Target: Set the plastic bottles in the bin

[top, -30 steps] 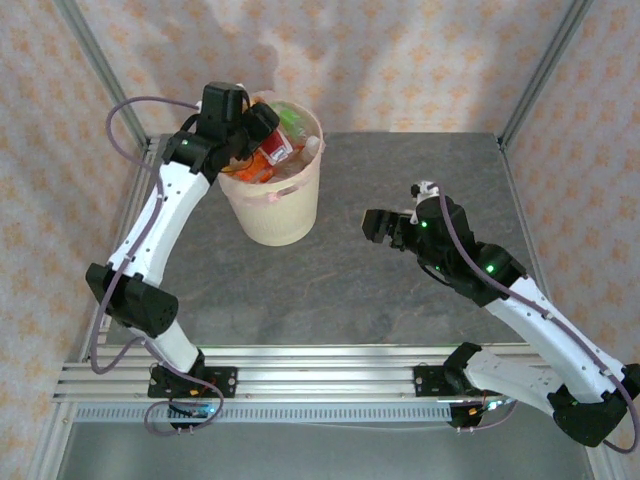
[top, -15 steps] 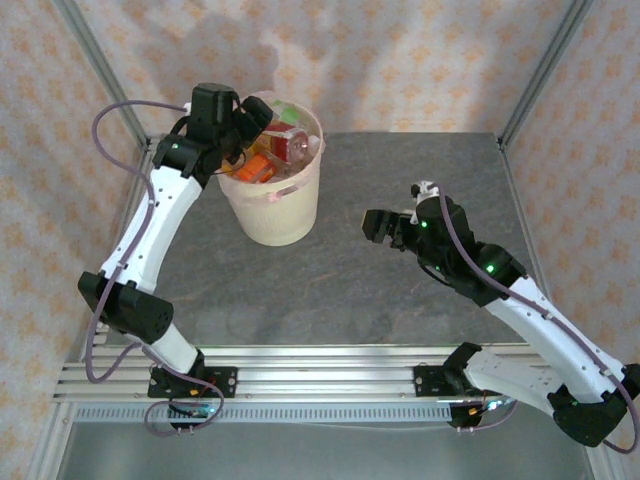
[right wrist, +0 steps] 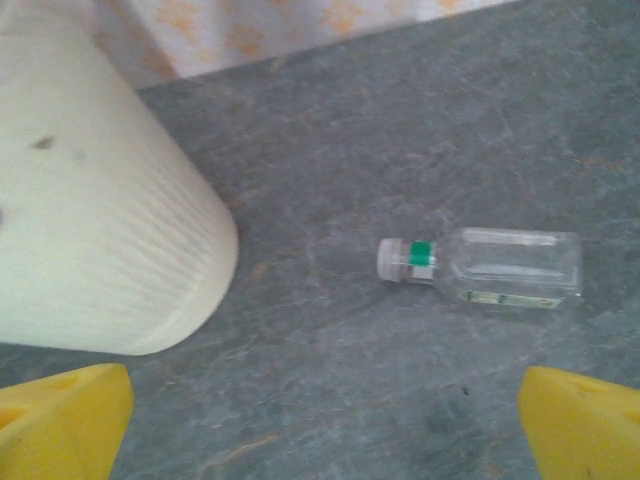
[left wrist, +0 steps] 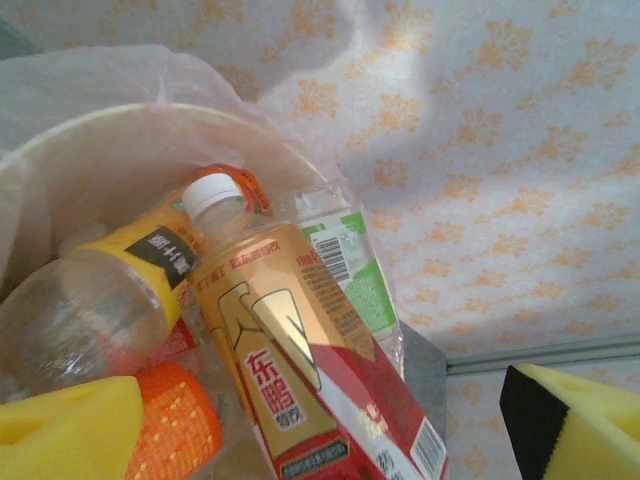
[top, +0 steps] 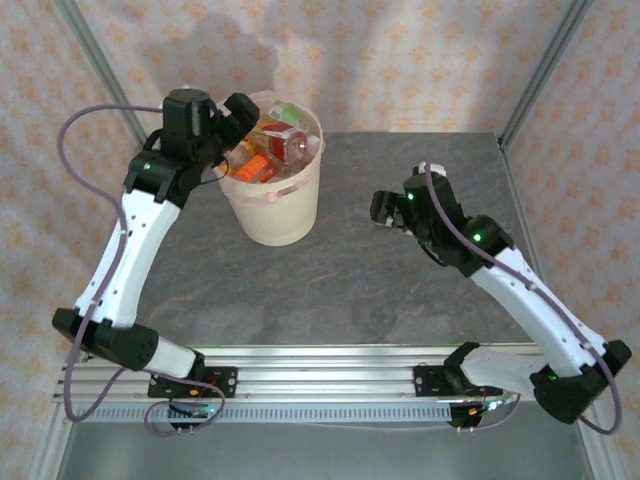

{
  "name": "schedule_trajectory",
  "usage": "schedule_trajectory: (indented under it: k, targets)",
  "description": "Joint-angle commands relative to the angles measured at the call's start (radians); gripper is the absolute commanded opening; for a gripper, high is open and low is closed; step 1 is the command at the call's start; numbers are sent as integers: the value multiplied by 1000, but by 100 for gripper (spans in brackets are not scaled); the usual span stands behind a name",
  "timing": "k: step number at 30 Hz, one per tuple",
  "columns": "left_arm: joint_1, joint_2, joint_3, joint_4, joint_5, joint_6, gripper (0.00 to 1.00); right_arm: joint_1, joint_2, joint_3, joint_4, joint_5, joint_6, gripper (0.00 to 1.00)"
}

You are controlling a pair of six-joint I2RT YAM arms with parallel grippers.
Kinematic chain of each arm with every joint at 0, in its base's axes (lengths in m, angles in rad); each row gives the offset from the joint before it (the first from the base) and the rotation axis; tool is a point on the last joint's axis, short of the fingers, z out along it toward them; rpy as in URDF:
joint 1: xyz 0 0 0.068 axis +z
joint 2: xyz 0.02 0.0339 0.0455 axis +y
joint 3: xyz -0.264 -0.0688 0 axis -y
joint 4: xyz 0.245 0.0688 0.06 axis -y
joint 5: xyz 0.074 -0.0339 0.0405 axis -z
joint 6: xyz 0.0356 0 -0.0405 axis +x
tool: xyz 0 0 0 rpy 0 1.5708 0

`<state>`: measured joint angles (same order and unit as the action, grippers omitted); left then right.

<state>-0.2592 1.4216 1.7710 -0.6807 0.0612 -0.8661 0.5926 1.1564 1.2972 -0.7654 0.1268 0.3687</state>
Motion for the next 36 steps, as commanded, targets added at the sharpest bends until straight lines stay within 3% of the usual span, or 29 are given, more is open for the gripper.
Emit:
schedule_trajectory:
  k: [1,5,14,23,29,36]
  targets:
    - [7,-92,-42,38,-56,55,100,-98,80,29,-40,-67,-47,99]
    - [6,-184,-105,41,-65,101,100,-231,206,62,11,-210,-84,99]
    - [7,-382,-313,56,-83,151,100,-394,584,290,-49,-329,-158,99]
    - [7,-546,-463,48,-232,137,100,-451,822,431,-58,-417,-207,99]
    - [7,-596,-480,45,-259,150,100,-465,920,502,-103,-409,-242,99]
    - [7,-604,-480,33,-249,170,100,-475,929,440,-115,-425,-240,99]
